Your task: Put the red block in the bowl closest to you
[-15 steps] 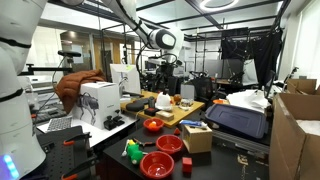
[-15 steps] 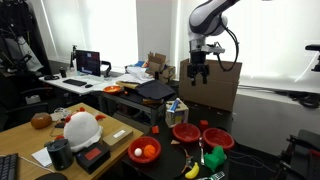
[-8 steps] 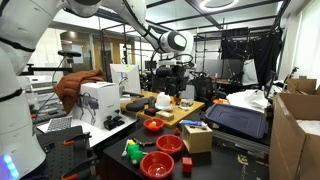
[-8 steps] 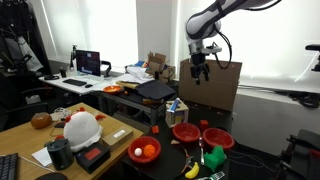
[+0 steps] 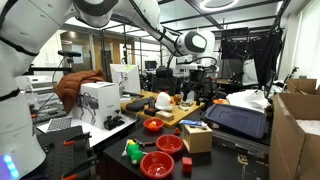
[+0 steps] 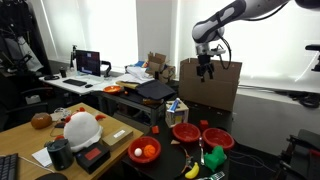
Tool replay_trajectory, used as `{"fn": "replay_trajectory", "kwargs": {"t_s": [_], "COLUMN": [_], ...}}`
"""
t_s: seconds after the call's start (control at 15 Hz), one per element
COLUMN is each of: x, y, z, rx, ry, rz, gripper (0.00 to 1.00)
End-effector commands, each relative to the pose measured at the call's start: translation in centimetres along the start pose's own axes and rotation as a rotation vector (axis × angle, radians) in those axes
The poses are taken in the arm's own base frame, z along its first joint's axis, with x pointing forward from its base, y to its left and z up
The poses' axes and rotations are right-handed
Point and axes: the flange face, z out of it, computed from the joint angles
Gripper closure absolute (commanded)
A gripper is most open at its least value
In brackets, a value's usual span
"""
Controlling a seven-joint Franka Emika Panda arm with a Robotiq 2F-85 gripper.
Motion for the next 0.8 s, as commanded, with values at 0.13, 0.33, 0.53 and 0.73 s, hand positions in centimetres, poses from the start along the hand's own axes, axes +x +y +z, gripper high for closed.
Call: {"fn": "replay_trajectory", "kwargs": {"t_s": [0.13, 0.33, 0.53, 0.73], "x": [2.6, 3.5, 4.5, 5.4], "y": [4.5, 6.0, 6.9, 6.7], "z": [1.9, 2.9, 4.3, 5.3], "rx": [0.023, 0.061, 0.116, 0.151], "ry": [-0.013, -0.005, 0.021, 0.047], "rz": [-0.038, 0.009, 0.076, 0.18], "gripper": [0.0, 0.0, 0.0, 0.0]}}
